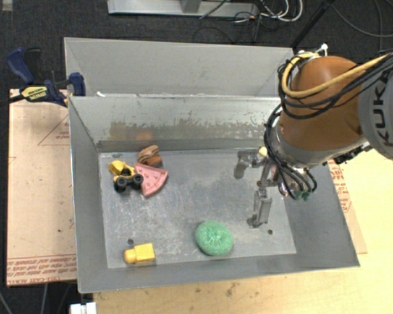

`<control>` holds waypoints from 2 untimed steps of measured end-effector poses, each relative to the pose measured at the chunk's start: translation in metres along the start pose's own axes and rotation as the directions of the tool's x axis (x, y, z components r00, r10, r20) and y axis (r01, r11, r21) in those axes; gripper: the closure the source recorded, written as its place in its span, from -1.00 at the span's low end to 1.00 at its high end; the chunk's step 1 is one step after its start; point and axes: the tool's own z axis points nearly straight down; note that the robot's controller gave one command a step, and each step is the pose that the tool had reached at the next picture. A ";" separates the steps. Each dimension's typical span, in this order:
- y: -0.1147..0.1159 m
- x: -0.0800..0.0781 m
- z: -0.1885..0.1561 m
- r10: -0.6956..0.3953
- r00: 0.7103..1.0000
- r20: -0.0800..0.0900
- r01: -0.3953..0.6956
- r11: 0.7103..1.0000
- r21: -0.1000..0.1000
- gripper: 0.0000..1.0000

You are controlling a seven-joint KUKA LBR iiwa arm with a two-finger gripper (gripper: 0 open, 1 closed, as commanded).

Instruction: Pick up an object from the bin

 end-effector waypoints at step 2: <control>0.031 0.017 0.095 -0.139 0.990 -0.001 0.139 0.990 0.000 -1.00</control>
Offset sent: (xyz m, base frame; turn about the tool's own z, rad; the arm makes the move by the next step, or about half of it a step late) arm -0.0299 0.0399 -0.1163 -0.2189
